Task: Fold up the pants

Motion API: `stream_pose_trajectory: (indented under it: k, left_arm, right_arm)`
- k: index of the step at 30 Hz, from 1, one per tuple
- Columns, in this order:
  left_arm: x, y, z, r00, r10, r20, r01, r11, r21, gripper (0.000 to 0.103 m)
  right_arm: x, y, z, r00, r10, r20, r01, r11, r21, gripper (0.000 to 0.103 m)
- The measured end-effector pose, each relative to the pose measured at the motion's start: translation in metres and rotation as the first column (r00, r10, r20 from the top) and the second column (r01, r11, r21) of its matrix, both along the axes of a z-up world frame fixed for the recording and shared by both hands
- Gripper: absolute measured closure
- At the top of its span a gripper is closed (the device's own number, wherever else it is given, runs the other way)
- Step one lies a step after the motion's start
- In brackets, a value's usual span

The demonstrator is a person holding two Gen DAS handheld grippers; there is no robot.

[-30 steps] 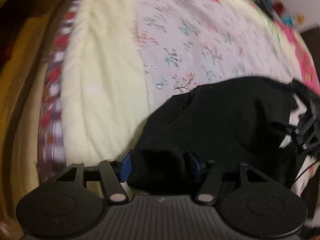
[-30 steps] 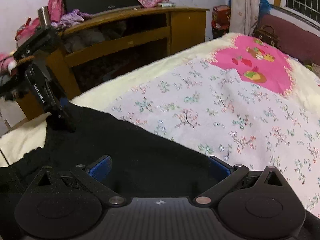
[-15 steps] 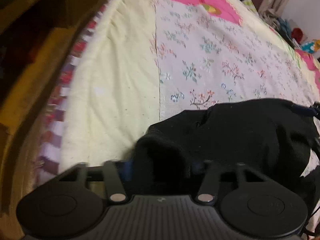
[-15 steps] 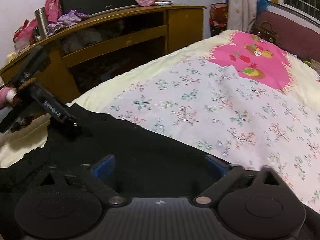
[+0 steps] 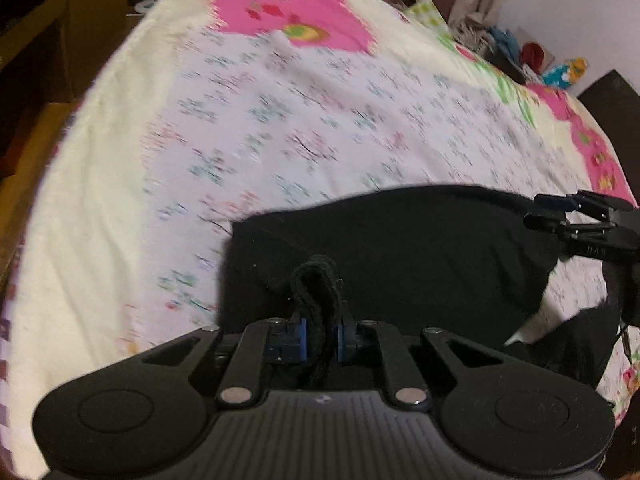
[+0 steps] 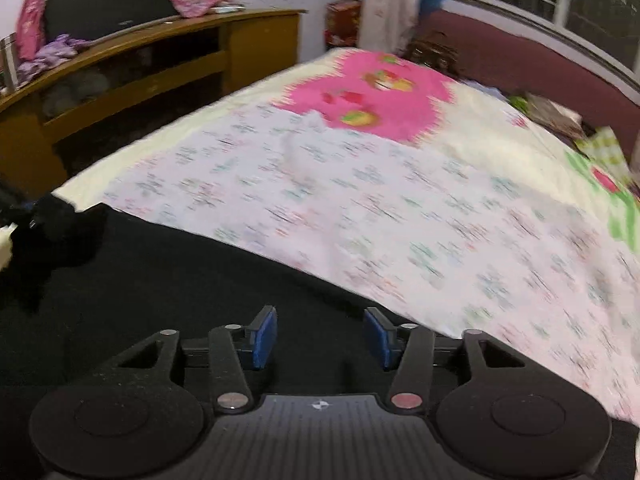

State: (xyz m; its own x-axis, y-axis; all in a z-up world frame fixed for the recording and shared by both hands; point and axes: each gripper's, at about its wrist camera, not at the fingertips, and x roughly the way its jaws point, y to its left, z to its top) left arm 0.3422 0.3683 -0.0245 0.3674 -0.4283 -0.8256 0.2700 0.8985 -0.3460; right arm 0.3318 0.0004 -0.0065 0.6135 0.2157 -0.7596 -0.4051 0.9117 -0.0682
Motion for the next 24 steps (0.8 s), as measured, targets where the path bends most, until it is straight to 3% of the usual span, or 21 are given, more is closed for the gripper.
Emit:
stream_pose_trajectory:
  k: [2, 5, 10, 12, 18, 24]
  left_arm:
    - [-0.008, -0.005, 0.004, 1.0, 0.005, -0.004, -0.005, 1.0, -0.003, 0.082]
    - [-0.021, -0.003, 0.016, 0.999, 0.037, -0.008, -0.037, 0.997, -0.065, 0.082]
    - [-0.048, -0.008, 0.048, 0.996, 0.086, 0.001, -0.083, 0.96, -0.266, 0.082]
    - [-0.059, -0.019, 0.057, 0.997, 0.083, -0.001, -0.079, 0.946, -0.314, 0.082]
    - [-0.061, -0.066, 0.049, 0.999, 0.032, -0.036, -0.042, 0.943, -0.33, 0.082]
    - [-0.054, -0.105, 0.034, 0.998, 0.005, -0.066, -0.024, 0.954, -0.299, 0.082]
  right_arm:
    - [-0.007, -0.015, 0.0, 1.0, -0.013, 0.006, 0.013, 1.0, -0.021, 0.055]
    - [-0.011, -0.035, -0.001, 1.0, -0.027, 0.008, 0.027, 0.998, -0.053, 0.055]
    - [-0.011, -0.084, -0.001, 0.999, -0.052, 0.014, 0.054, 0.983, -0.173, 0.054]
    - [-0.01, -0.115, 0.0, 0.995, -0.098, 0.001, 0.096, 0.975, -0.201, 0.054]
    - [-0.009, -0.209, -0.002, 0.961, -0.273, -0.039, 0.26, 0.944, -0.202, 0.053]
    - [0.003, -0.272, -0.027, 0.925, -0.378, -0.024, 0.363, 0.902, -0.234, 0.053]
